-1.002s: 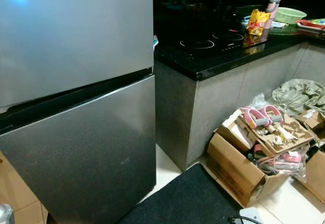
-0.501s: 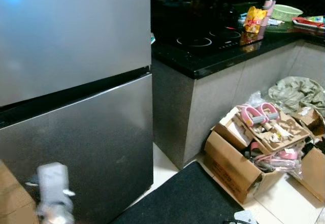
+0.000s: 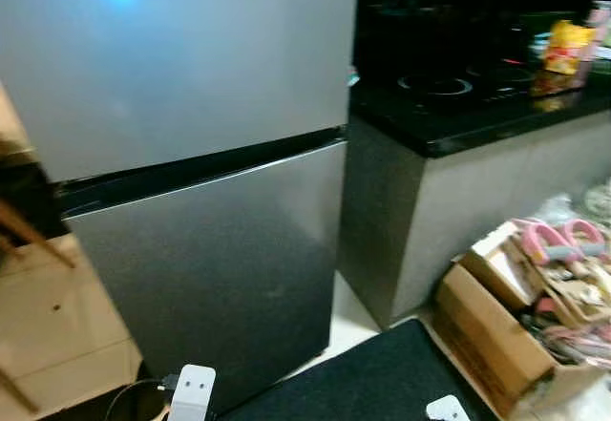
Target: Restocking fridge
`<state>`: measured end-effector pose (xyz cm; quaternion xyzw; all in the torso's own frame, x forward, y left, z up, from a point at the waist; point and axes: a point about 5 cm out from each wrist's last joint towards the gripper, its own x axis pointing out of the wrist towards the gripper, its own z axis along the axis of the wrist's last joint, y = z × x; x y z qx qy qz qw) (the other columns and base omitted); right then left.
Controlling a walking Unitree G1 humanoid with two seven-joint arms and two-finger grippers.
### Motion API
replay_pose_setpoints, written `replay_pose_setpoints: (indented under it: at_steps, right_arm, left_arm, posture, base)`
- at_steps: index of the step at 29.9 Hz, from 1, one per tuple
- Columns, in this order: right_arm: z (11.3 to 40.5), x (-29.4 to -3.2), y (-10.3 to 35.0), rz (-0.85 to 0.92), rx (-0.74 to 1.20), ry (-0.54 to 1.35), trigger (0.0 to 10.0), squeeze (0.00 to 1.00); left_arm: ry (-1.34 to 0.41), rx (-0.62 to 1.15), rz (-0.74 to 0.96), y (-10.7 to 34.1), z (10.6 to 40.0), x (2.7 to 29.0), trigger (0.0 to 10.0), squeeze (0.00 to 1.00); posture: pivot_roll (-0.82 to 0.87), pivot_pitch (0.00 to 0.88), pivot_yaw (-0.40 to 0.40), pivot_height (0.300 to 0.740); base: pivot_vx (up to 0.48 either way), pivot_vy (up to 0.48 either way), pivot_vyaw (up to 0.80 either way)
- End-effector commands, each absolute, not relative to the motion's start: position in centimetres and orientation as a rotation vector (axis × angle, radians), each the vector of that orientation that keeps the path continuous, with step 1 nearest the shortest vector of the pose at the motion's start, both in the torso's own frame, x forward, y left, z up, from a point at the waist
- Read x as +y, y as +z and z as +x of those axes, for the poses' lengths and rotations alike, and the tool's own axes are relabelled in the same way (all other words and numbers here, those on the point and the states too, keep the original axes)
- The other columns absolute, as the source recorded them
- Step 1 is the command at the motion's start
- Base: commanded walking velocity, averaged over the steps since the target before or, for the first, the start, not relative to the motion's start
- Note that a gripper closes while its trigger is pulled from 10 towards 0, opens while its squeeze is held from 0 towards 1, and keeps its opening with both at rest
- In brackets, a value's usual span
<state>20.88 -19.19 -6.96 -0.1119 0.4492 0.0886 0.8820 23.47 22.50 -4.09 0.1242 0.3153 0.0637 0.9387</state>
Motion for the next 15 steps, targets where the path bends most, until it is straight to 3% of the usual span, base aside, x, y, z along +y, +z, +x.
replay_pose_setpoints:
  at_steps: [1, 8, 15]
  right_arm:
    - [21.1, -19.0, -6.9, -0.234, 0.922, 0.196, 10.0, 0.00]
    - [21.2, -19.2, -6.7, -0.220, 0.911, 0.187, 10.0, 0.00]
    - [20.9, -19.0, -6.9, -0.215, 0.915, 0.193, 10.0, 0.00]
  left_arm:
    - [0.141, 0.665, 0.226, -4.4, 23.4, 22.0, 10.0, 0.00]
    - [0.051, 0.610, 0.151, -4.0, 24.3, 19.4, 10.0, 0.00]
    - [0.040, 0.601, 0.147, -4.1, 24.0, 18.9, 10.0, 0.00]
  posture:
    - [0.00, 0.076, -0.023, 0.740]
    - [0.02, 0.071, -0.017, 0.740]
    - [0.02, 0.071, -0.017, 0.740]
  base:
    - [0.000, 0.000, 0.80]
    - [0.000, 0.000, 0.80]
    - [0.000, 0.000, 0.80]
